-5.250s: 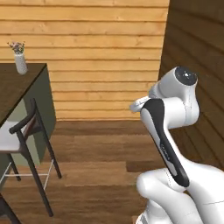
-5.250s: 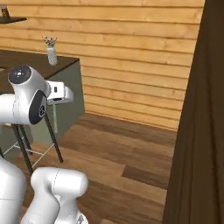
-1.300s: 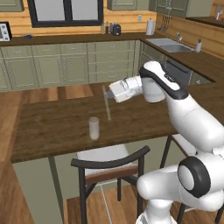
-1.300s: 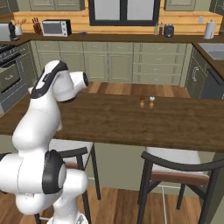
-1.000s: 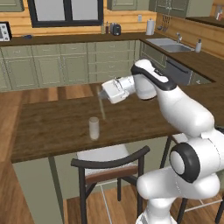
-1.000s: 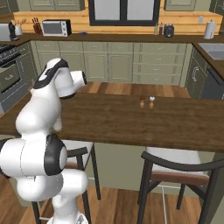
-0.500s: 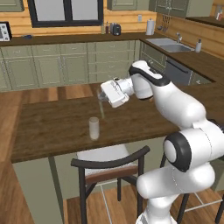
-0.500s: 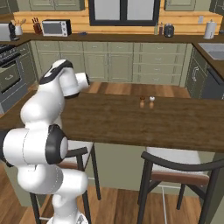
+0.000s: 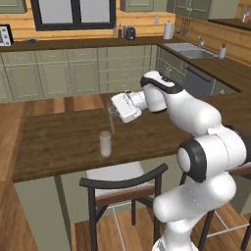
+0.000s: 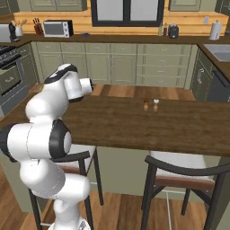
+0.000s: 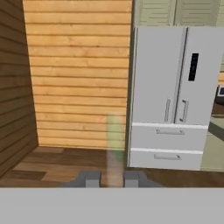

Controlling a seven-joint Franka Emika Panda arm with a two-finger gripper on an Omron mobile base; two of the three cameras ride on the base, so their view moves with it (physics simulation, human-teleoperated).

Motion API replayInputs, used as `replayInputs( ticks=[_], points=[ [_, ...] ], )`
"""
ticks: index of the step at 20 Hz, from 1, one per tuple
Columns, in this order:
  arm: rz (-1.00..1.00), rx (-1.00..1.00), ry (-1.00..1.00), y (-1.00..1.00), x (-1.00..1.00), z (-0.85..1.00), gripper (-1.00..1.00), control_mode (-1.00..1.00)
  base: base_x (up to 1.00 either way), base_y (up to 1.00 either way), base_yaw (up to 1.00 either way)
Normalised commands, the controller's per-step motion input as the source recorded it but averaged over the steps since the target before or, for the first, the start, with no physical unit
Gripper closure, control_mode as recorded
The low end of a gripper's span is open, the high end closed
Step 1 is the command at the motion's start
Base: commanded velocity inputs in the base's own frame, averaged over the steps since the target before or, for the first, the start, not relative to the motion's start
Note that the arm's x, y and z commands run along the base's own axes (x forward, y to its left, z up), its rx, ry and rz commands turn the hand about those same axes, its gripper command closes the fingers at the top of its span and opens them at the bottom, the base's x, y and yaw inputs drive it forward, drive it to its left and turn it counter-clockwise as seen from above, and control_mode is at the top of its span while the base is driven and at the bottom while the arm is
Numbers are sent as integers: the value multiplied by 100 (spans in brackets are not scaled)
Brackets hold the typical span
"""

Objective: Take a straw from the drawer in front and place it inside the glass cup on the dining counter.

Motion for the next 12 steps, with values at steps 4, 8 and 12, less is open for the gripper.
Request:
replayInputs(
  ticks=[4,8,12],
  points=[
    [2,0,0,13,32,-19,100,-100,0,0,0],
    [3,0,0,19,36,-15,100,-100,0,0,0],
    [2,0,0,19,38,-17,100,-100,0,0,0]
  ],
)
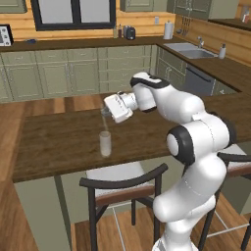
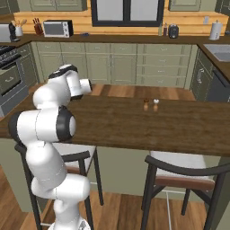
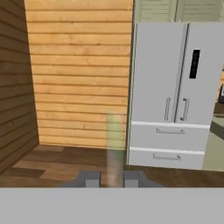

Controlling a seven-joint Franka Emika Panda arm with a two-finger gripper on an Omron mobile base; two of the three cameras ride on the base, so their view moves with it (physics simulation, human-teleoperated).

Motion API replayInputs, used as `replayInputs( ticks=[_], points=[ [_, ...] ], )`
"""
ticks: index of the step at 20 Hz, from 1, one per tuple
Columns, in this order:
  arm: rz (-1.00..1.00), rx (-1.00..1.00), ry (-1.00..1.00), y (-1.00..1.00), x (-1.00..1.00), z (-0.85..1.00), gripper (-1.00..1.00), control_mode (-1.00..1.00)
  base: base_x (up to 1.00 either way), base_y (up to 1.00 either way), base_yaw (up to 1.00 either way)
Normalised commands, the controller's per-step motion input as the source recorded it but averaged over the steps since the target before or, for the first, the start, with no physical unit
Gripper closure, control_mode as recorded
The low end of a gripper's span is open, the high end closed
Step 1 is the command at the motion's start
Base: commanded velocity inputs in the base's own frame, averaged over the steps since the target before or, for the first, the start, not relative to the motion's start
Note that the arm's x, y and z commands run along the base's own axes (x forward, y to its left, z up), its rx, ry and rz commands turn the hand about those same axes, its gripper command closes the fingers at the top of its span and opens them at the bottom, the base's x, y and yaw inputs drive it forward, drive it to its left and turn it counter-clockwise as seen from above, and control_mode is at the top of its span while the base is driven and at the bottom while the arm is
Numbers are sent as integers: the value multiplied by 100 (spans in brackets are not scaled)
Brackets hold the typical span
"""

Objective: Take a straw from the drawer in front and place it inside the glass cup on the dining counter.

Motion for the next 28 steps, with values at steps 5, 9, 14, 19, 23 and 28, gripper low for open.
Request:
replayInputs(
  ticks=[5,9,14,19,23,28],
  points=[
    [2,0,0,8,28,-27,100,-100,0,0,0],
    [2,0,0,1,31,-25,100,-100,0,0,0],
    [1,0,0,0,40,-19,100,-100,0,0,0],
    [1,0,0,3,43,-15,100,-100,0,0,0],
    [1,0,0,8,36,-19,100,-100,0,0,0],
    [1,0,0,4,-6,-11,100,-100,0,0,0]
  ],
)
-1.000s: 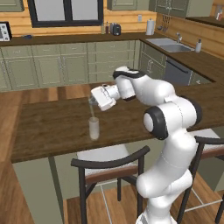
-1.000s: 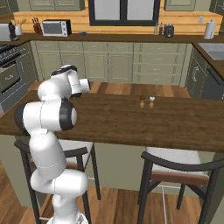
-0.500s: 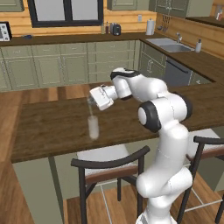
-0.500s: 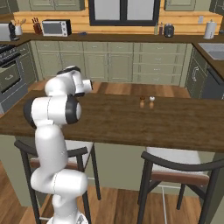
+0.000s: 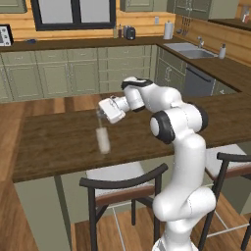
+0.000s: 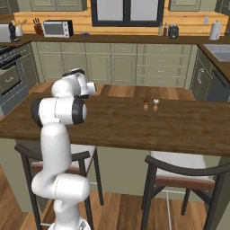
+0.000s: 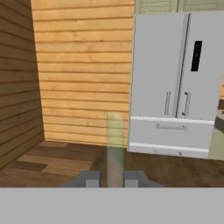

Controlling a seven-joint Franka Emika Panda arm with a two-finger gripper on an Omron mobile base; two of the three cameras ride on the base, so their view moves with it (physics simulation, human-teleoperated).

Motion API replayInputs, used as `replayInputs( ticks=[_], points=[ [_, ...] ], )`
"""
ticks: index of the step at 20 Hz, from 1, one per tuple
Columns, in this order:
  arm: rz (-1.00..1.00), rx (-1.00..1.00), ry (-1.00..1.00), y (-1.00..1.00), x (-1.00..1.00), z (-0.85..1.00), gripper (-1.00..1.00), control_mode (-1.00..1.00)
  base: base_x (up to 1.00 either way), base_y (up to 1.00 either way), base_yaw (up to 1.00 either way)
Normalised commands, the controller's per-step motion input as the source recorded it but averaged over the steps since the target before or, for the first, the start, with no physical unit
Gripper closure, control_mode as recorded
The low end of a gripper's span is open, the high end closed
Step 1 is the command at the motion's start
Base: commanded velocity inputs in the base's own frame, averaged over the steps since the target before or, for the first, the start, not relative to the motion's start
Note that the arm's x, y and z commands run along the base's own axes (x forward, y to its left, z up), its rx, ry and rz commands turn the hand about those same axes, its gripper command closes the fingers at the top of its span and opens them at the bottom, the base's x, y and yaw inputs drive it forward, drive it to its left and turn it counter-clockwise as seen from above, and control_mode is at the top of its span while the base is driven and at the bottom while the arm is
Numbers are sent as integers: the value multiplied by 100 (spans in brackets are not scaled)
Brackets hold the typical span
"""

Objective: Take a straw from the drawer in front and place it inside the glass cup on the dining counter.

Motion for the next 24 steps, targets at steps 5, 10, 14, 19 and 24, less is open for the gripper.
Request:
replayInputs(
  ticks=[5,10,14,19,24],
  points=[
    [0,0,-1,0,-53,-3,100,-100,0,0,0],
    [0,0,0,0,-48,-10,100,-100,0,0,0],
    [0,0,0,0,-6,-22,100,-100,0,0,0],
    [0,-1,-1,-9,4,-17,-100,-100,0,0,0],
    [0,-1,-5,-23,0,-6,-100,-100,0,0,0]
  ],
)
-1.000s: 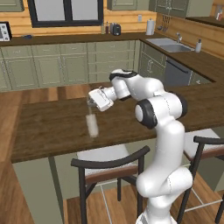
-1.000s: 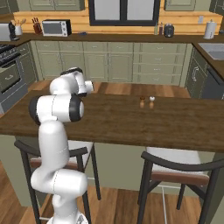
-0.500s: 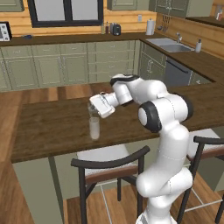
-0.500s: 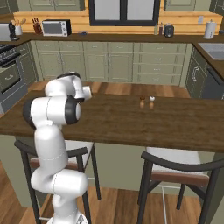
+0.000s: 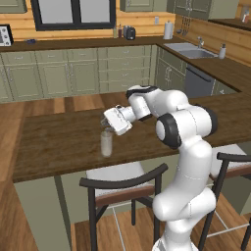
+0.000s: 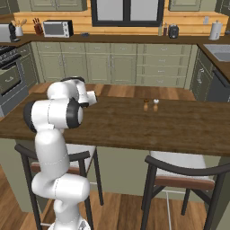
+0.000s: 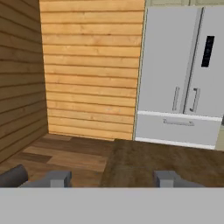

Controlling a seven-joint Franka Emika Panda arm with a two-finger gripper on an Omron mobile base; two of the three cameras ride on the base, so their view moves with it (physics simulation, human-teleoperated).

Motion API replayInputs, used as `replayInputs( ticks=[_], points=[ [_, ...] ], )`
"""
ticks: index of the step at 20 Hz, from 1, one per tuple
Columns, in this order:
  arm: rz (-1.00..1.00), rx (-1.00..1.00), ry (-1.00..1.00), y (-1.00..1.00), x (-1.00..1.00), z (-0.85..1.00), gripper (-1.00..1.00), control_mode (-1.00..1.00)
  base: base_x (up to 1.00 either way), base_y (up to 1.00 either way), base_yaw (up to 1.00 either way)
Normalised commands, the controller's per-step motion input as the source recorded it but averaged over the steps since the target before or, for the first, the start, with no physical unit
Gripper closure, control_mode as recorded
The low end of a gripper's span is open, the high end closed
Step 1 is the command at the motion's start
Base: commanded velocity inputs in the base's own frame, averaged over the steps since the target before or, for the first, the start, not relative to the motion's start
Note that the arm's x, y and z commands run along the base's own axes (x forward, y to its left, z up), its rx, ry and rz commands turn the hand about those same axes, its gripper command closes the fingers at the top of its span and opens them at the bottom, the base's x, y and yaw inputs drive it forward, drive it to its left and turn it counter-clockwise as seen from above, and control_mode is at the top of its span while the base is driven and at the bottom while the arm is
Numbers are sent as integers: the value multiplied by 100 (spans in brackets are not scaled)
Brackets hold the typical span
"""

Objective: Take a straw from the drawer in front and place it inside the glass cup on the dining counter.

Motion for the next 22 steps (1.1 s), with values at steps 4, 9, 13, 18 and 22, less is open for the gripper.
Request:
replayInputs(
  ticks=[4,9,13,18,22],
  points=[
    [0,0,-13,-27,-8,41,-100,-100,0,0,0],
    [0,5,-22,-24,-55,100,-100,-100,0,0,0],
    [0,4,-20,-11,-67,100,-100,-100,0,0,0],
    [0,-12,-36,4,-94,75,-100,-100,0,0,0],
    [0,-38,-52,20,-100,43,-100,-100,0,0,0]
  ],
)
